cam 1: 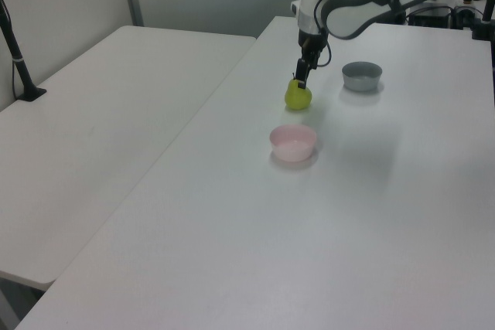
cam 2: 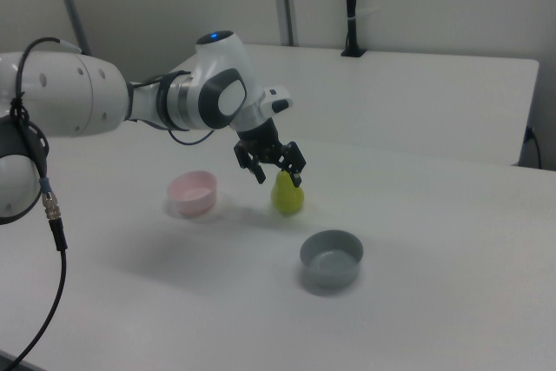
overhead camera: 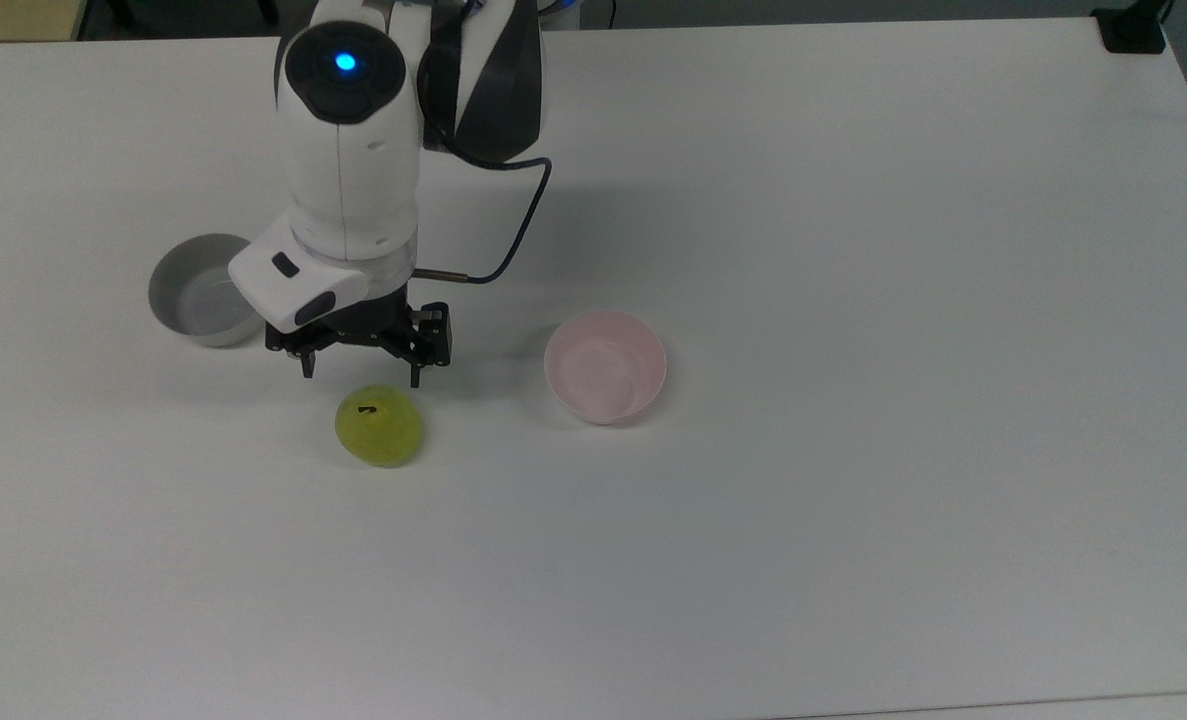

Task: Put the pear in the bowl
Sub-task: 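Close the gripper around the pear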

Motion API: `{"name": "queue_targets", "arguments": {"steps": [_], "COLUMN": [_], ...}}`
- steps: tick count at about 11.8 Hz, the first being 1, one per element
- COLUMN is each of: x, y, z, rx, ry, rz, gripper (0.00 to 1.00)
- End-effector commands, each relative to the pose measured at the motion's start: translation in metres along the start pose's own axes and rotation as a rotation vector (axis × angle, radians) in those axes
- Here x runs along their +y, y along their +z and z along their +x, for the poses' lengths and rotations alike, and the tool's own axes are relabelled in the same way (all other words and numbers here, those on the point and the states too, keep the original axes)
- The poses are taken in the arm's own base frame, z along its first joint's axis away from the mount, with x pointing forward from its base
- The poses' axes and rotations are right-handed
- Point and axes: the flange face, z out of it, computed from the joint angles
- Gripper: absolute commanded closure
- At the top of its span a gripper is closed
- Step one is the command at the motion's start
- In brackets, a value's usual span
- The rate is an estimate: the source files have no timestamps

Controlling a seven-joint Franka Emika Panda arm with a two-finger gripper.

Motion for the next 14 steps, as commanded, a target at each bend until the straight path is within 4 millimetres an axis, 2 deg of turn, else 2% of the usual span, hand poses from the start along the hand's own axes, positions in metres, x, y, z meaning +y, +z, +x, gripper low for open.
{"name": "queue_targets", "arguments": {"steps": [1, 7, 9, 12, 13, 14], "x": [-0.009, -0.017, -0.019, -0.018, -0.018, -0.018], "y": [0.025, 0.052, 0.061, 0.063, 0.063, 0.061], "z": [-0.002, 0.001, 0.000, 0.000, 0.000, 0.001], "rx": [0.041, 0.079, 0.070, 0.067, 0.067, 0.070], "ry": [-0.043, -0.047, -0.051, -0.056, -0.057, -0.056], "rz": [-0.012, -0.001, -0.002, -0.004, -0.004, -0.003], "gripper": [0.00, 0.01, 0.11, 0.43, 0.48, 0.48]}}
